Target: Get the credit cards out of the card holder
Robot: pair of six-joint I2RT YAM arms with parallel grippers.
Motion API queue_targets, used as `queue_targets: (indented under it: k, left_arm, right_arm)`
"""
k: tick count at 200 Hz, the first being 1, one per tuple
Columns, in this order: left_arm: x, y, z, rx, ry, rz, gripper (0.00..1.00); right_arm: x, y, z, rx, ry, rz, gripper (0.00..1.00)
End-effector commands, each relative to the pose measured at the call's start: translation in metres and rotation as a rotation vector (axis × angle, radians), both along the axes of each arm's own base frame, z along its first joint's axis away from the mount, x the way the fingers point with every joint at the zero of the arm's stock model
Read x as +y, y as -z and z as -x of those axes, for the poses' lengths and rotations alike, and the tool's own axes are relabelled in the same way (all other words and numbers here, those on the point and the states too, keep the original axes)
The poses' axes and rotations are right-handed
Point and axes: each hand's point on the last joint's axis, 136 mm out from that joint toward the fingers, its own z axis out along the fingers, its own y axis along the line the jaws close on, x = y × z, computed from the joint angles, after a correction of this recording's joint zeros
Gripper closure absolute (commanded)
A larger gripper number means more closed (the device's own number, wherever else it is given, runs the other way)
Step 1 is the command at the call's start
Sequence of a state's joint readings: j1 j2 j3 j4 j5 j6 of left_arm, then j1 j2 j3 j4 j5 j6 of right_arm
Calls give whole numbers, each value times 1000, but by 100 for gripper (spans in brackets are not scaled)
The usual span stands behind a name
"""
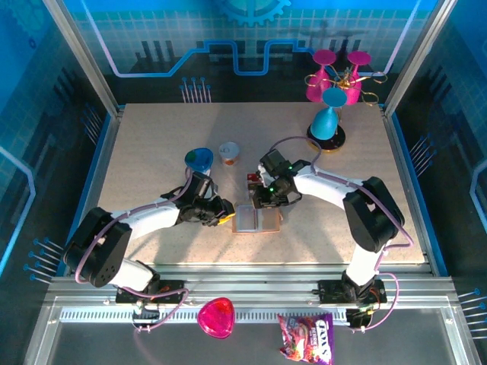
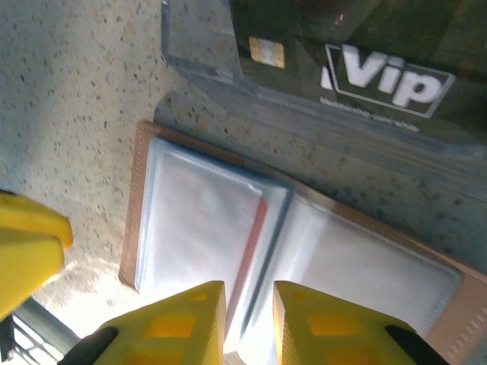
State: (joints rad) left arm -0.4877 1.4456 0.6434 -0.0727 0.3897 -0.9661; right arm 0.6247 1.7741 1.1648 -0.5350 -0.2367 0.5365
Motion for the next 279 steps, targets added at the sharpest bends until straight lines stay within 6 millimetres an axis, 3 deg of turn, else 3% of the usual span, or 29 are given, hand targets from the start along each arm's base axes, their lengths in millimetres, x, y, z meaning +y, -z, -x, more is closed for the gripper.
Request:
queue_targets:
  k: [1,58,117,161,218,279]
  left_arm:
    - [-4,-2,1,8,13,13,72]
    - [-4,-3,2,8,11,13,72]
    - [-4,-1,3,15,10,10,72]
    - [-8,5,6,32,24,11,72]
    - [-10,15,8,52,28,4,79]
    - [-12,25,9,72,34,6,86]
  right_arm:
    - [19,6,-17,-44,89,-40,76]
    - [21,29,-32,-64,143,-15,75]
    - [22,25,-57,-130,167,-10,75]
    - [19,18,-61,-140,153,3,76]
    - [28,-6,-36,-96,107,-77,76]
    - [38,-5,1,20,87,-169,84]
